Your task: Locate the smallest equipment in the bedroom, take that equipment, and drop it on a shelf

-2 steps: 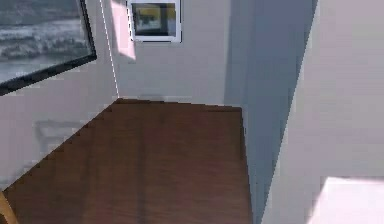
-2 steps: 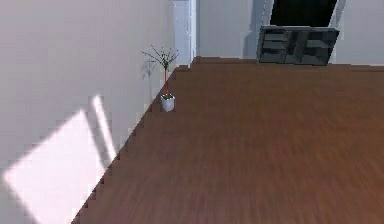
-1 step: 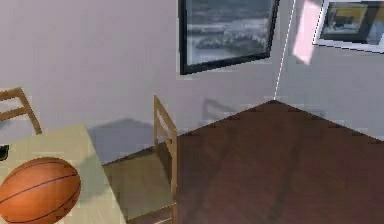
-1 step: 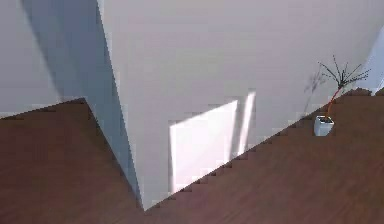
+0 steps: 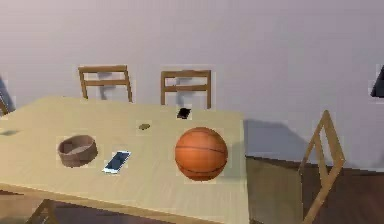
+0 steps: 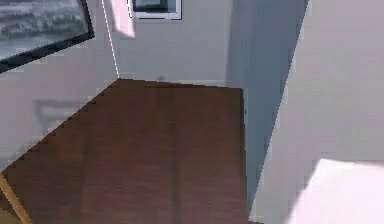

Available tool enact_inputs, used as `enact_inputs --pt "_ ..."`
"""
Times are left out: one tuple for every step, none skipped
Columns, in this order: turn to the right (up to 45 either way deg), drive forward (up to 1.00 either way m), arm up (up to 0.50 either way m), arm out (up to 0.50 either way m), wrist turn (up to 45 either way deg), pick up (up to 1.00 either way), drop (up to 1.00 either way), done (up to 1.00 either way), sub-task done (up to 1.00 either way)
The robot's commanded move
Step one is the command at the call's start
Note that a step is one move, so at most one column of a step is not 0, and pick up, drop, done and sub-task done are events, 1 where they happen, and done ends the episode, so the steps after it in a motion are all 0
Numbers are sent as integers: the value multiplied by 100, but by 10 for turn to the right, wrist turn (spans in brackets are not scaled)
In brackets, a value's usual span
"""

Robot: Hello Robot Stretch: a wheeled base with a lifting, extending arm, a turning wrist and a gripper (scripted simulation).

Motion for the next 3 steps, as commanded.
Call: enact_inputs --pt "-450 0 0 0 0 0 0 0 0" --pt "-360 0 0 0 0 0 0 0 0" --pt "0 0 50 0 0 0 0 0 0"
